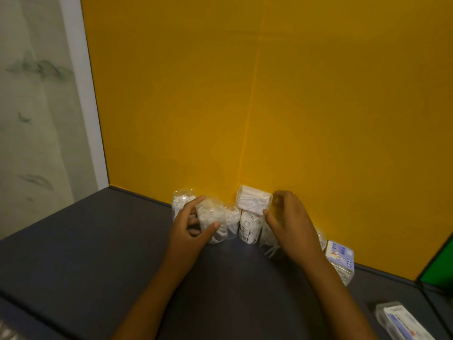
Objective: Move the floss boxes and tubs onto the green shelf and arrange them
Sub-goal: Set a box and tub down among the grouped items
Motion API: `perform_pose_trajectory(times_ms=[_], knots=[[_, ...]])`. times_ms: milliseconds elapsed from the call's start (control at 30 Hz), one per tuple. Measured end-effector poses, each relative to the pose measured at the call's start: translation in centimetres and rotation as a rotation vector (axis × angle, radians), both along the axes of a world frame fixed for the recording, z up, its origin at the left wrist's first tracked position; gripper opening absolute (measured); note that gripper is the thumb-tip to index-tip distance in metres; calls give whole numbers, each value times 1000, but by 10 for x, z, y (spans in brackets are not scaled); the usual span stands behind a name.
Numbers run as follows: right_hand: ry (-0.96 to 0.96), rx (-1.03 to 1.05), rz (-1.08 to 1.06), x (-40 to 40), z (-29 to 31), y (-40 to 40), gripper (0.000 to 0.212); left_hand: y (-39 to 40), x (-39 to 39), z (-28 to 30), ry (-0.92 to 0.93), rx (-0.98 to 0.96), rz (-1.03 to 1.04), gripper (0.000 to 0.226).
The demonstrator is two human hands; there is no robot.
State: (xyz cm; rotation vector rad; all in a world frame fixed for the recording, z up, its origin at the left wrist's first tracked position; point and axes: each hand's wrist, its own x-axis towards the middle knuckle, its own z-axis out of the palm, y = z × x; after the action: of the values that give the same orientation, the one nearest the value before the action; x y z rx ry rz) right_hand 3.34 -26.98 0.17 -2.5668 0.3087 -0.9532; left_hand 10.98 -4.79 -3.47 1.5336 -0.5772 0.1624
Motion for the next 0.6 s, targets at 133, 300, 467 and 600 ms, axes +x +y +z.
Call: perform_pose_trajectory(times_ms=[133, 300, 467, 600], knots=[[16, 19, -30, 9, -2, 3, 49, 4, -4, 5, 96, -130, -47, 60], [-20, 18, -61, 16, 0, 10, 36, 8, -5, 6, 127, -153, -32, 59], [-93, -1, -52, 7, 8, 17, 31, 8, -7, 6, 141, -173, -23, 59], [-189, 153, 15, -24, 19, 31, 30, 7, -10, 6, 118, -151, -51, 55]])
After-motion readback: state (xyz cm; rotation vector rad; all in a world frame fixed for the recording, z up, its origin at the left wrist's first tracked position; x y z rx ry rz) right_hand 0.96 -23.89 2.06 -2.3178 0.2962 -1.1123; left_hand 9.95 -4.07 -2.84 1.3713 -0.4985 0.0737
